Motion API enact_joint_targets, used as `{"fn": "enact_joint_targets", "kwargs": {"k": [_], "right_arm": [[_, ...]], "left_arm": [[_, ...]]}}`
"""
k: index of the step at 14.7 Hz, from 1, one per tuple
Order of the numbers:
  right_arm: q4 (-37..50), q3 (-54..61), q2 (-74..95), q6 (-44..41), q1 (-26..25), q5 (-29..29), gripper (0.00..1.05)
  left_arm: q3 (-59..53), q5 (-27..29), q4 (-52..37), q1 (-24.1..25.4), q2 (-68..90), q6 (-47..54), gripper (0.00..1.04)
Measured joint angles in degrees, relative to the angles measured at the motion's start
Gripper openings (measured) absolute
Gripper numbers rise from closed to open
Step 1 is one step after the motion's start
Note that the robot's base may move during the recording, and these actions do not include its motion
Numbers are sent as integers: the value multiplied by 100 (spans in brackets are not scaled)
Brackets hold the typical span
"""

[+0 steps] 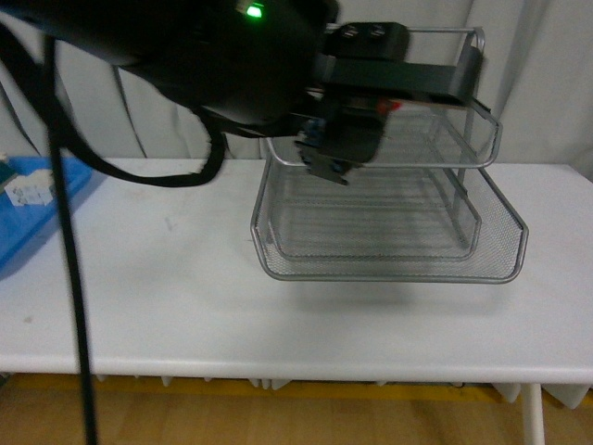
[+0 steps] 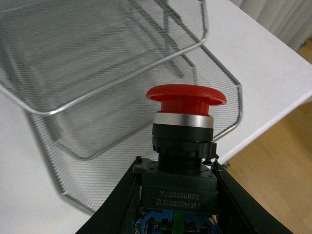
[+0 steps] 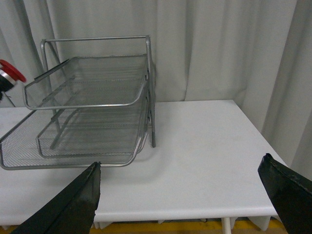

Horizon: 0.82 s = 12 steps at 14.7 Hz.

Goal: Place button on rack with both arms

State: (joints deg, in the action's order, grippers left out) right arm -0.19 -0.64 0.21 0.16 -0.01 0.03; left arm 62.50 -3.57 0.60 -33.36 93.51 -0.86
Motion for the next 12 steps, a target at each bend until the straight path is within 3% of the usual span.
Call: {"fn": "enact_joint_targets", "kwargs": {"k": [2, 6, 10, 11, 12], "right_arm": [[0, 0, 0, 0, 0, 0, 98], [0, 0, 0, -2, 0, 0, 98], [0, 0, 0, 0, 0, 0, 98], [0, 0, 0, 0, 0, 0, 98], [-2, 0, 0, 0, 0, 0, 98]], "left_arm": [[439, 42, 184, -278, 496, 111, 36], [3480, 588, 1843, -203, 3320, 546, 36], [4286, 776, 2212, -146, 3967, 437, 38], [4391, 706, 2275, -131, 4013, 254, 61], [3893, 562, 2074, -96, 3654, 76, 99]]}}
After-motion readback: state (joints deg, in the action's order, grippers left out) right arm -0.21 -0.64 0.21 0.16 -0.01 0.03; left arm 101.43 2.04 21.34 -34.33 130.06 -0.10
